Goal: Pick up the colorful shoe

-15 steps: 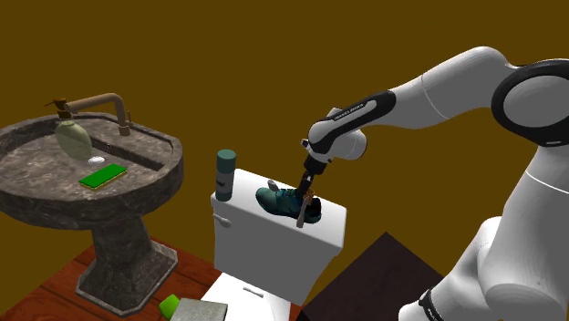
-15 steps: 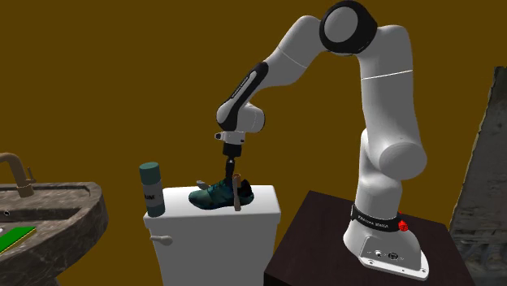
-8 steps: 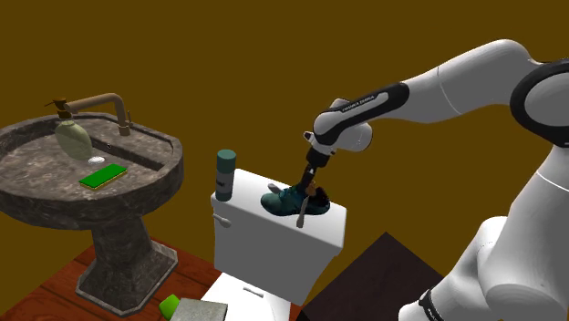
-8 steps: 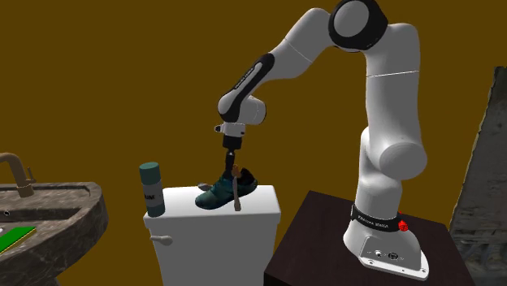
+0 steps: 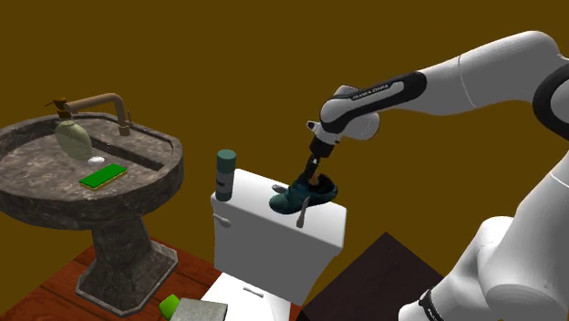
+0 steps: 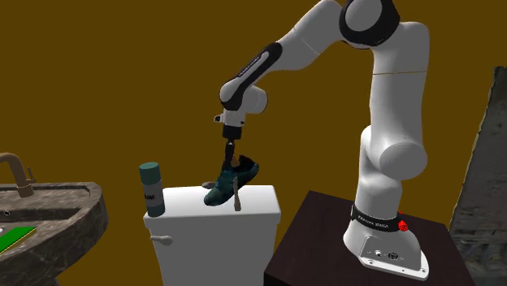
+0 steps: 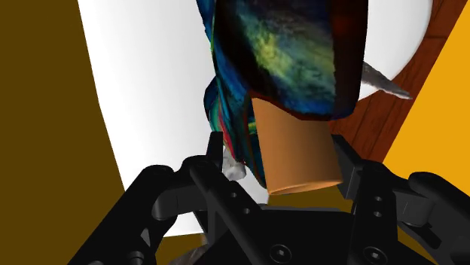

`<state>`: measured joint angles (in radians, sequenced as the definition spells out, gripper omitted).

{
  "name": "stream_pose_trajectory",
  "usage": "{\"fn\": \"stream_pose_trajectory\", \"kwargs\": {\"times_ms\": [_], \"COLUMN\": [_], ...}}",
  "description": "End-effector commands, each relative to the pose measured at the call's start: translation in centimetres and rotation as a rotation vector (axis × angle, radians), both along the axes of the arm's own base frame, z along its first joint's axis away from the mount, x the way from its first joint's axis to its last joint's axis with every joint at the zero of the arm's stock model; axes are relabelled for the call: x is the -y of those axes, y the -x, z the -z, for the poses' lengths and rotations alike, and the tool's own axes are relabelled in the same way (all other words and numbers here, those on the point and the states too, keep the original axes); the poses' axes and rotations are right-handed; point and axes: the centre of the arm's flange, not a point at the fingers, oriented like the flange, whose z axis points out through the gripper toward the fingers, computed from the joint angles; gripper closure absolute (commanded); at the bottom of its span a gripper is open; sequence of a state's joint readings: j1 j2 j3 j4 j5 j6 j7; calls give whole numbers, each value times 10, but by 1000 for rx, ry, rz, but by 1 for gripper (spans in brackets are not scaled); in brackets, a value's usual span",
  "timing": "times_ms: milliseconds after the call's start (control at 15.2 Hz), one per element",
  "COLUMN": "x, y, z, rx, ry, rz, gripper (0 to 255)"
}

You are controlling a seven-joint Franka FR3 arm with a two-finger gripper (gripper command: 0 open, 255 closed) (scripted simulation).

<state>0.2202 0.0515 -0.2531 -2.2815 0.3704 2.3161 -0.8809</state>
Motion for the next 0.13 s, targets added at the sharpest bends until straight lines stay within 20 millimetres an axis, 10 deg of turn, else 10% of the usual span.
{"fn": "stream_pose_trajectory", "kwargs": {"times_ms": [0,66], "x": [-1,-1], "y": [0,0], "z": [-7,-7], "rx": [1,1], "ry": [0,0], "rz": [0,0], "gripper": [255,255]}}
